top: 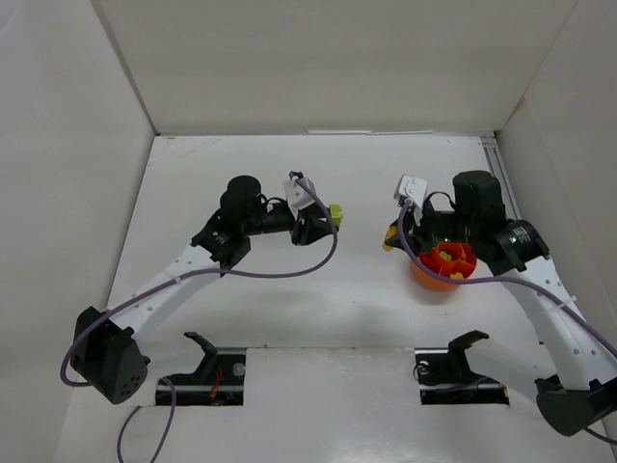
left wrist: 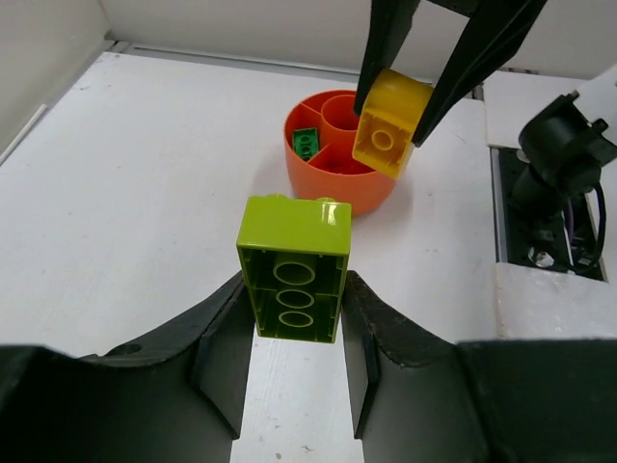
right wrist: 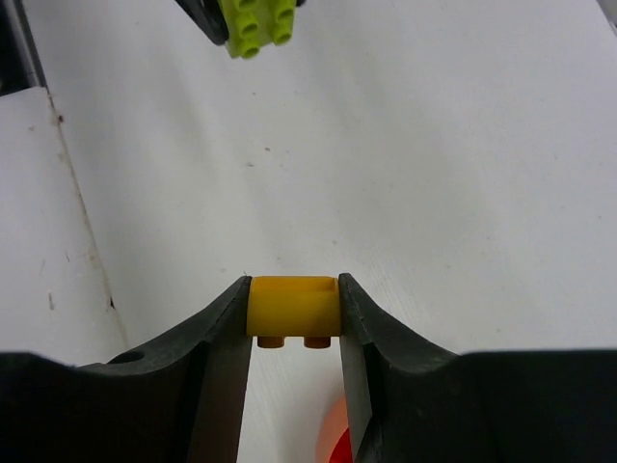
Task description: Sort the legos into containers by color
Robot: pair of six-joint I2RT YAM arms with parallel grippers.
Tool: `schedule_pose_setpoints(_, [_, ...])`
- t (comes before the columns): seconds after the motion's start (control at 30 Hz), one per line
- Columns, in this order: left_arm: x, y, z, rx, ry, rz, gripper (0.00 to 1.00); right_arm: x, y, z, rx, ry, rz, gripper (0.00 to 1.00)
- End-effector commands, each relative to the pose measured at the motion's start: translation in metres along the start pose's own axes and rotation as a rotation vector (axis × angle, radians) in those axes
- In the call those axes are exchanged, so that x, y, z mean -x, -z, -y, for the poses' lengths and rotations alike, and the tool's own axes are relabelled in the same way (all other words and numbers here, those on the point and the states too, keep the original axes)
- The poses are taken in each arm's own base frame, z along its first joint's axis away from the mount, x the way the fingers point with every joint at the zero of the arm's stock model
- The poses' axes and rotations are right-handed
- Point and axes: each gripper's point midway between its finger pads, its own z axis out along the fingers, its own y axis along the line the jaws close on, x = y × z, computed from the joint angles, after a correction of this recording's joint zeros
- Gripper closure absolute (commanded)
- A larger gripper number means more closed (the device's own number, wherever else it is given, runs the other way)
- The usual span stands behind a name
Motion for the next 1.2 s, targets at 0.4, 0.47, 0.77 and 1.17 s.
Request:
schedule_pose_setpoints(0.4, [0.028,-0.006,-0.073,0.166,0.181,0.060,0.99,-0.040,0.054,0.069,-0.578,-0.277,-0.148,1.00])
schedule_pose_setpoints(0.47, [0.030,-0.007,-0.079,0.175,0.207,0.060,0.99,-0.040,0.070,0.074,-0.663,-0.321,-0.144,1.00])
schedule_pose_setpoints(0.77, [0.036,-0.011,-0.095,0.224,0.217,0.080,0.99,-0.112,0.092,0.064,-0.928,-0.701,-0.341,1.00])
schedule_pose_setpoints(1.17, [0.049,-0.021,-0.101,0.195,0.216,0.101,0.99,-0.155,0.115,0.061,-1.107,-0.810,-0.436,1.00])
